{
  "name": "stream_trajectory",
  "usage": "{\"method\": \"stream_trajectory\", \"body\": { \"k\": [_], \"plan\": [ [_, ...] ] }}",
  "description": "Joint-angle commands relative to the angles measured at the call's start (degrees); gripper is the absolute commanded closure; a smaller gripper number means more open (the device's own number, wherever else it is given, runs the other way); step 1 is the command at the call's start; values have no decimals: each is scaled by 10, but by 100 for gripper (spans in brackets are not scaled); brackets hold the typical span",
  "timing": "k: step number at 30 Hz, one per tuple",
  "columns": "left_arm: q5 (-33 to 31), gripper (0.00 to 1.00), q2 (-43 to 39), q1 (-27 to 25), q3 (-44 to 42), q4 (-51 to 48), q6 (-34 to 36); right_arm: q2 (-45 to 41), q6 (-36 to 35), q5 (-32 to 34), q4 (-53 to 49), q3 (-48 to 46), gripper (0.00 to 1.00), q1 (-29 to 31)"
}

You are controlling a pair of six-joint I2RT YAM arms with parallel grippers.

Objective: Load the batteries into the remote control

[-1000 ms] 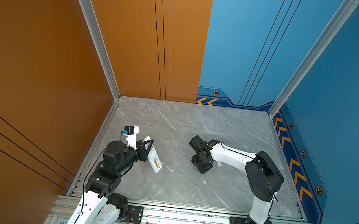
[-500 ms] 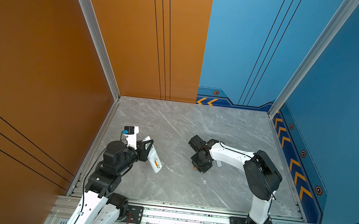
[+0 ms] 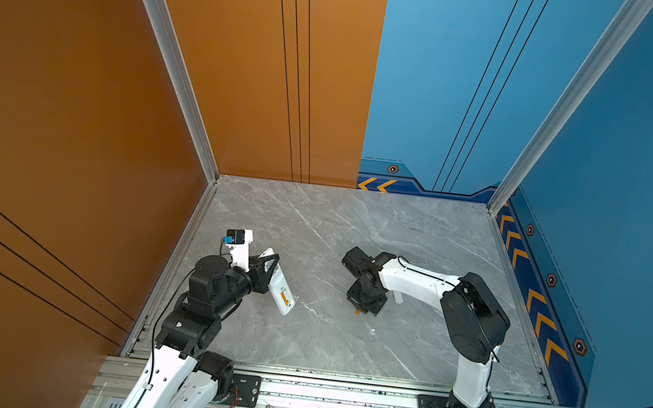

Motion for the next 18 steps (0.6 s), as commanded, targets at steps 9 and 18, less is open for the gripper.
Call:
{"method": "stream_trajectory", "body": {
  "k": [9,18],
  "plan": [
    [76,100,31,8,7,56,-10,-4,-268,120,-62,-43,91,8],
    [132,100,60,9,8,79,-28,4,-396,162,-59,-44,92,41]
  ]
}}
